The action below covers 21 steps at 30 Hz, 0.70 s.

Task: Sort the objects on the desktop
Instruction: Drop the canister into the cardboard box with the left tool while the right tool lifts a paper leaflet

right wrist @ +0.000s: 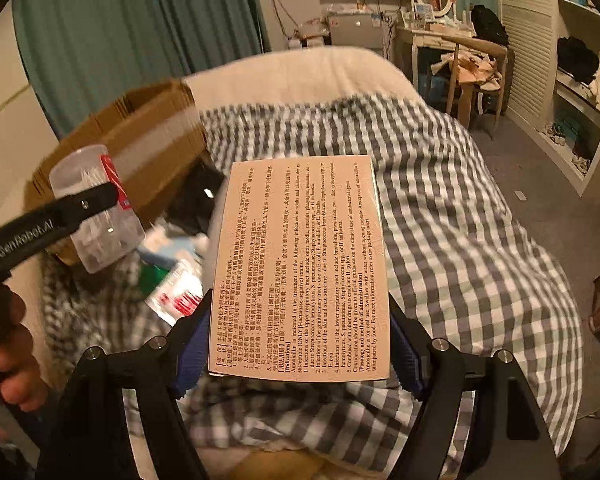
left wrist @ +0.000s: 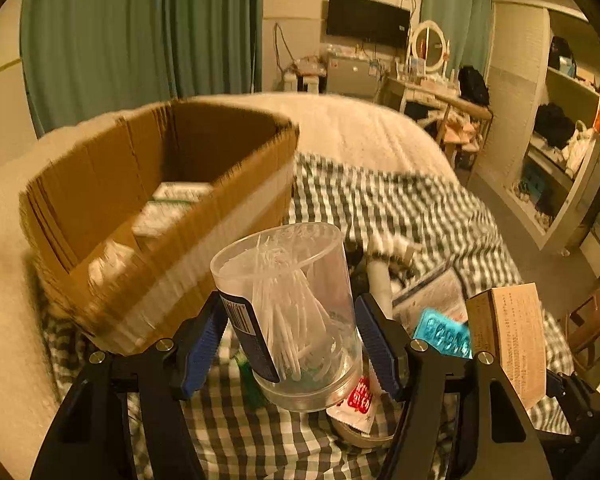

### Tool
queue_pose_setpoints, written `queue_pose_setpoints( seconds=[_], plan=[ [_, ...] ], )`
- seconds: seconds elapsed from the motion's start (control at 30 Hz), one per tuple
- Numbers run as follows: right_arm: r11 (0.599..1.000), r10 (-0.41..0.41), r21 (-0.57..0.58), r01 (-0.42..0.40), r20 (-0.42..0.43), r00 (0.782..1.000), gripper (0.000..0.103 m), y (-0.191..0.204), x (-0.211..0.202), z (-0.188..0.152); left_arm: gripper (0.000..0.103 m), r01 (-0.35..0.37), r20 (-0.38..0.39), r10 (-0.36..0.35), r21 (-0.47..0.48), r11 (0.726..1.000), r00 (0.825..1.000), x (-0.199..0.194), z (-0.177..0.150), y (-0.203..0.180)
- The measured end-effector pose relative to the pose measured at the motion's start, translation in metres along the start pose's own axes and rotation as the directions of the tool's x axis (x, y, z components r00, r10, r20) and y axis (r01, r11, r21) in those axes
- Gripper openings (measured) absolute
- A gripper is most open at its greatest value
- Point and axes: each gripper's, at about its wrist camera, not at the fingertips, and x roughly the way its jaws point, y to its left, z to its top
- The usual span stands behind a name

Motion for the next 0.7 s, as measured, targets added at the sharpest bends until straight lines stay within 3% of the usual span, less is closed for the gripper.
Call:
queue_pose_setpoints(
  seconds=[0.2,0.33,0.43,0.6,0.7],
  plan=[
    [0.998,0.036,-0.059,-0.030,0.105,0.994,0.075,0.035,-0.044,0.039,0.068,0.001,0.139,0.003,-0.032,0.999,0.990,-0.047,0.036,0.022],
    [0.993,0.052,-0.116,-0.032,0.172,0.984,0.075,0.067,-0.068,0.067,0.068,0.035,0.130,-0.023,-0.085,0.996,0.991,-0.053,0.058,0.048],
    [0.987,0.076,-0.157,-0.045,0.198,0.977,0.075,0.095,-0.072,0.090,0.067,0.002,0.124,0.016,-0.144,0.990,0.992,-0.049,0.078,0.072],
    [0.980,0.144,-0.168,-0.110,0.202,0.969,0.075,0.146,-0.053,0.128,0.067,-0.023,0.099,0.055,-0.304,0.953,0.994,-0.042,0.111,0.124],
    [0.968,0.190,-0.197,-0.155,0.172,0.966,0.075,0.176,-0.030,0.143,0.067,-0.075,0.095,0.111,-0.322,0.944,0.989,-0.030,0.115,0.144]
  ],
)
